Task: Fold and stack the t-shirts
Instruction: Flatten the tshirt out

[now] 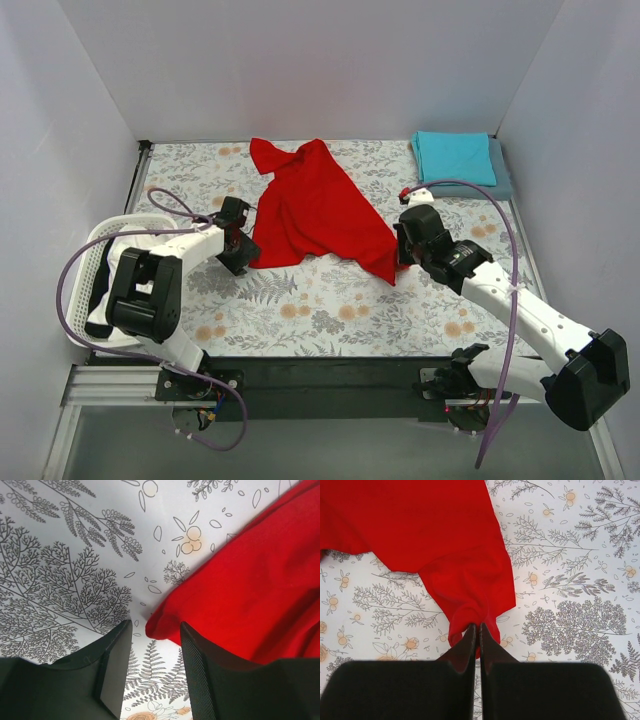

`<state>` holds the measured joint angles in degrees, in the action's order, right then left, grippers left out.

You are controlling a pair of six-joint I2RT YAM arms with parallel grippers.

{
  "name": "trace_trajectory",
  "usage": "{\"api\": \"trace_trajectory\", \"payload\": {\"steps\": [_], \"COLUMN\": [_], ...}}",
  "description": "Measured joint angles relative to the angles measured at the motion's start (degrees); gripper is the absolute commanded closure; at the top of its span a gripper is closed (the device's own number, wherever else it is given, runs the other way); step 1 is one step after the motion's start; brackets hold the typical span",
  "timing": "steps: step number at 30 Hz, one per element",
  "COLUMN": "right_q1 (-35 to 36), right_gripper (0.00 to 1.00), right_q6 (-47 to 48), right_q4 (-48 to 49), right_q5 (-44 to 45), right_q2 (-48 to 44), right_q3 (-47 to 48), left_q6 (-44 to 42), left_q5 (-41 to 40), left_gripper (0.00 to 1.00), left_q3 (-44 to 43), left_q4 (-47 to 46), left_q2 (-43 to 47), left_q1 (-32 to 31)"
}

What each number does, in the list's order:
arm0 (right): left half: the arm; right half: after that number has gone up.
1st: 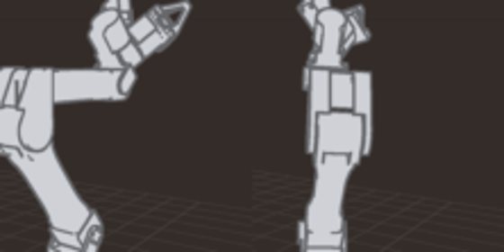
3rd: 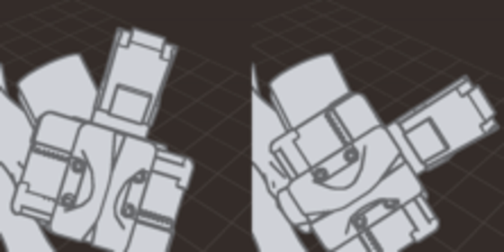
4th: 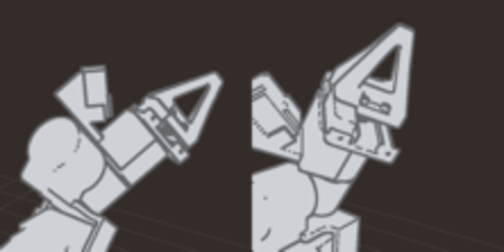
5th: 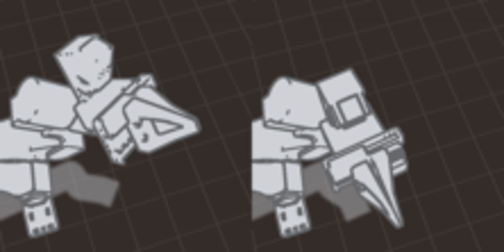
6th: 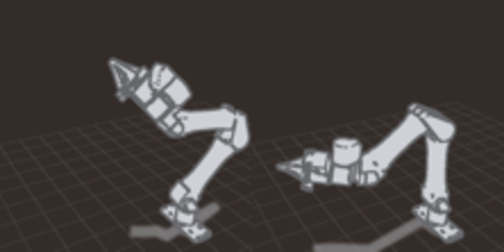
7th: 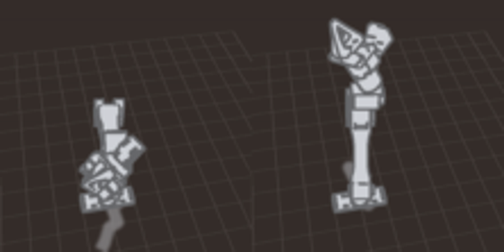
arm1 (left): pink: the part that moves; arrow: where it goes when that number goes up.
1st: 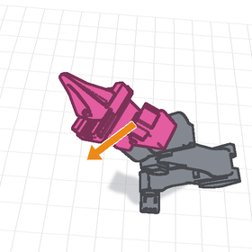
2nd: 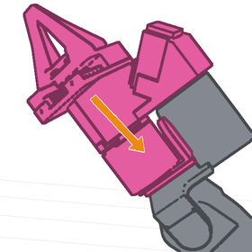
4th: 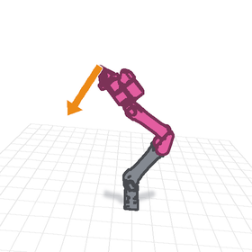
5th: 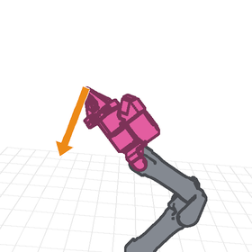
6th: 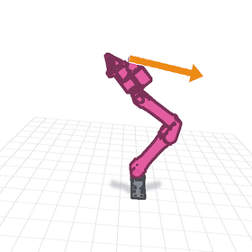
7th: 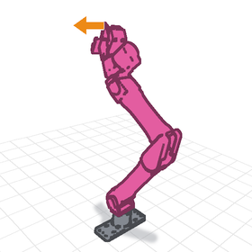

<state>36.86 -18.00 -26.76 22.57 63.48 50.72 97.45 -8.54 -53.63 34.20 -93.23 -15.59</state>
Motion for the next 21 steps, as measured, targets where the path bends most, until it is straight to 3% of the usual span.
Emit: {"api": "trace_trajectory", "payload": {"steps": [3,8,14,21], "right_q1": [-0.72,-1.6,-2.03,-1.7], "right_gripper": [0.99,0.99,0.99,0.99], "right_q6": [0.15,0.2,0.66,1.27], "right_q4": [0.42,1.27,1.38,3.04], "right_q5": [-0.81,-1.77,-3.8,-14.93], "right_q2": [-0.02,-0.02,-0.7,-5.31], "right_q3": [0.0,0.0,-0.07,-3.72], "left_q6": [0.5,1.29,-0.85,-8.31], "left_q5": [0.2,0.04,-0.72,-1.79], "left_gripper": [0.63,1.0,1.0,1.0], "left_q3": [-0.55,-1.01,-5.01,-13.68], "left_q4": [-0.37,-0.87,1.86,5.27], "left_q2": [-0.74,-1.42,-1.03,11.69], "left_q1": [-0.07,-0.2,2.34,17.07]}}
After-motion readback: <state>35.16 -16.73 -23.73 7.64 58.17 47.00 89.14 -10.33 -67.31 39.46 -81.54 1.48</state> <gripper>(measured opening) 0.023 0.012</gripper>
